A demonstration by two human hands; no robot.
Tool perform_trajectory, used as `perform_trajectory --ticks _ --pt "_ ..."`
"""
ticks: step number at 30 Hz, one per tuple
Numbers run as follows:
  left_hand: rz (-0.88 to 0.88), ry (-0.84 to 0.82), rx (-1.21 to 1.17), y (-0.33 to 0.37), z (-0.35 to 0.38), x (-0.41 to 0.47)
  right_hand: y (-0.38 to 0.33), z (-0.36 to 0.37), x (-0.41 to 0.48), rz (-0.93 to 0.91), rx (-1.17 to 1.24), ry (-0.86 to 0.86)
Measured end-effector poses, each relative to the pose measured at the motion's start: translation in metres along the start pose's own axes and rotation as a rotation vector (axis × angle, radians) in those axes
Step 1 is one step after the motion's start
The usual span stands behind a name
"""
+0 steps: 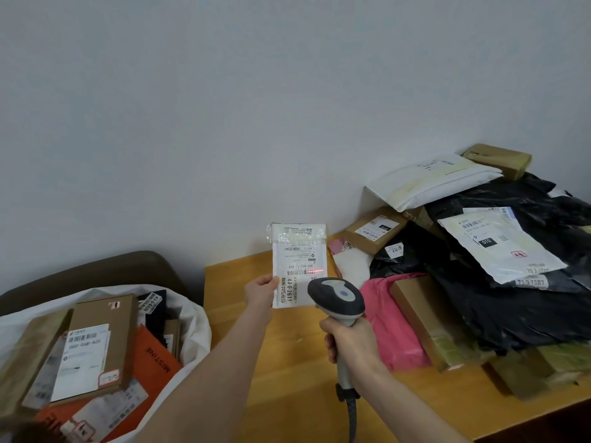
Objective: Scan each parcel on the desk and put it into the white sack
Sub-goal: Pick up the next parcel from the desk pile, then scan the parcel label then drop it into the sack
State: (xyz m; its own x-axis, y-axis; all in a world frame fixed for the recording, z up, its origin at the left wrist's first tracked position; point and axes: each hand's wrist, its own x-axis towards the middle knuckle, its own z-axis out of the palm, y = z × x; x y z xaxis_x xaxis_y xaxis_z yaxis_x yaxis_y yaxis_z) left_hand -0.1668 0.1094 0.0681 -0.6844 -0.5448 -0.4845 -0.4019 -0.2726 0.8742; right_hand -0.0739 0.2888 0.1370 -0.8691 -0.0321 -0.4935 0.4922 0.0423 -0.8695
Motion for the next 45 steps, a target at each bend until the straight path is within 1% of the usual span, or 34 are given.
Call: perform_trajectory --ticks 9,13,15,17,22,25,27,29,31,34,35,36,40,41,42,43,44,45 --pt "0.003 0.034 -0.032 0.004 -0.012 -0.004 -0.001 0.009 0.005 -0.004 -0.018 -0.041" --pt "0.018 0.036 -0.031 0.008 -0.028 -0.013 -0.006 0.019 0.017 -0.032 -0.039 -0.121" --pt "0.056 0.068 -0.019 0.011 -0.046 -0.016 -0.009 0.033 0.026 -0.045 -0.047 -0.167" --pt "0.115 0.132 0.078 0.014 -0.075 -0.017 -0.011 0.053 0.035 -0.036 -0.039 -0.22" --pt "0.246 0.329 0.438 0.02 -0.178 -0.016 -0.006 0.128 0.038 0.013 -0.054 -0.339" --pt "0.314 0.474 0.661 0.027 -0.241 -0.009 0.003 0.172 0.034 0.038 -0.072 -0.353" --pt "0.342 0.532 0.83 0.032 -0.275 -0.001 0.011 0.196 0.034 0.073 -0.065 -0.346" --pt "0.362 0.517 0.989 0.03 -0.297 0.009 0.02 0.216 0.036 0.113 -0.073 -0.338" --pt "0.38 0.453 1.209 0.023 -0.306 0.019 0.03 0.233 0.039 0.156 -0.088 -0.312" --pt "0.347 0.287 1.54 0.004 -0.308 0.034 0.042 0.253 0.045 0.203 -0.092 -0.262" --pt "0.335 0.253 1.617 0.0 -0.307 0.037 0.045 0.258 0.047 0.21 -0.095 -0.243" --pt "0.339 0.248 1.664 -0.005 -0.308 0.041 0.047 0.261 0.049 0.216 -0.094 -0.224" --pt "0.386 0.212 1.7 0.001 -0.301 0.064 0.044 0.263 0.055 0.215 -0.059 -0.162" --pt "0.361 0.235 1.739 0.009 -0.293 0.07 0.042 0.261 0.056 0.215 -0.049 -0.144" --pt "0.24 0.28 1.733 0.023 -0.285 0.077 0.039 0.259 0.057 0.208 -0.041 -0.124" --pt "0.263 0.326 1.658 0.04 -0.282 0.079 0.035 0.255 0.057 0.2 -0.036 -0.103" --pt "0.199 0.462 1.631 0.051 -0.273 0.082 0.03 0.25 0.057 0.192 -0.029 -0.082" --pt "0.163 0.357 1.629 0.062 -0.254 0.075 0.025 0.244 0.056 0.183 -0.011 -0.057"
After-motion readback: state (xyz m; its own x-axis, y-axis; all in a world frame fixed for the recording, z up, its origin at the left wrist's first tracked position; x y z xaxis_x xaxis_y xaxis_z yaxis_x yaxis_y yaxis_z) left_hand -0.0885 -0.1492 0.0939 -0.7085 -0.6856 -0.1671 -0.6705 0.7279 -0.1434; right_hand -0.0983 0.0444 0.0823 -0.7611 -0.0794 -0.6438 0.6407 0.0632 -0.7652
